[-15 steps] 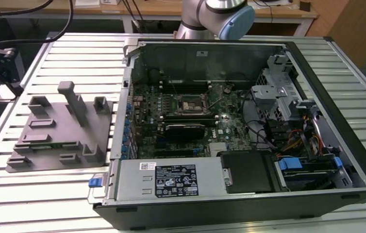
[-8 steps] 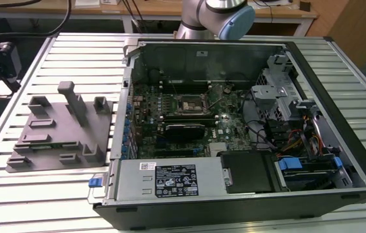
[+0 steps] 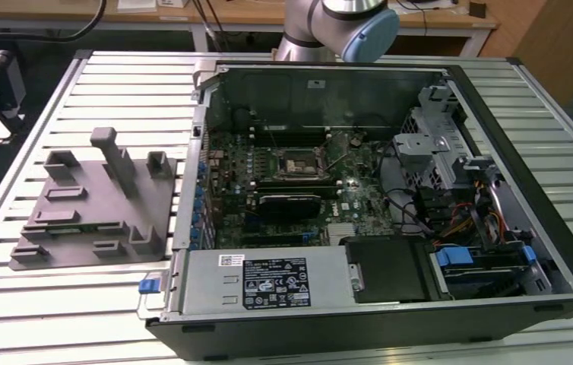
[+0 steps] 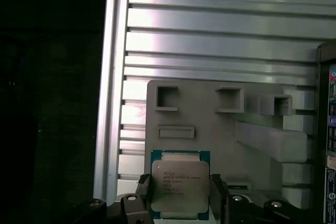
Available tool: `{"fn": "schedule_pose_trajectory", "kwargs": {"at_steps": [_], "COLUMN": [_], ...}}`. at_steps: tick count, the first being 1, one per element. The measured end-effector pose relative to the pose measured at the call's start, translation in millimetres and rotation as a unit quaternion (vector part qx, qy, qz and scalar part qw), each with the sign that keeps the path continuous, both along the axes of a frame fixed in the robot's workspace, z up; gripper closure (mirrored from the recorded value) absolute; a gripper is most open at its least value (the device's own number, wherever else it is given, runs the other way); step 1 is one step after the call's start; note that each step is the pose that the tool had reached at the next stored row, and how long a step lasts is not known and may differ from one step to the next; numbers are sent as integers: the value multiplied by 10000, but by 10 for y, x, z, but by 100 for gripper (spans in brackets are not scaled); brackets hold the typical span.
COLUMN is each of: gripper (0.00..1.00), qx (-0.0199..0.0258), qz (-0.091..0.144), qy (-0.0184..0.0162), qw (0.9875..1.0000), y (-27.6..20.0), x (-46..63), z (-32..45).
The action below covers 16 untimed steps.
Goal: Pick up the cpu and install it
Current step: 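Pick up the cpu and move it towards the insertion slot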
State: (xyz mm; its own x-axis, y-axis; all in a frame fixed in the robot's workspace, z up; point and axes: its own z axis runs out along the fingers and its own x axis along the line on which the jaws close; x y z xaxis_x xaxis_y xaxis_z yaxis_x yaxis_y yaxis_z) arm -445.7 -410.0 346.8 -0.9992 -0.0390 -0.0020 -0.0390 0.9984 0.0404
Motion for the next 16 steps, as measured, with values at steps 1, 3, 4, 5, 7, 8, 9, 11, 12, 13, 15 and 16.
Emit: {"fn": "schedule_pose_trajectory", "kwargs": {"at_steps": [1,3,4,5,7,8,9,11,12,13,15,16], "gripper": [47,47,47,47,47,47,47,47,47,47,47,47], "qx": [0,0,0,0,0,0,0,0,0,-1,1,1], "qz": [0,0,0,0,0,0,0,0,1,0,0,0], "qy": [0,0,-1,0,0,0,0,0,0,1,-1,0], "qw": [10000,10000,10000,10000,10000,10000,10000,10000,10000,10000,10000,10000], "y": [2,6,8,10,16,19,22,26,27,28,29,29], "x": [0,0,0,0,0,0,0,0,0,0,0,0], "z": [24,75,103,132,180,202,224,264,278,289,304,313]}}
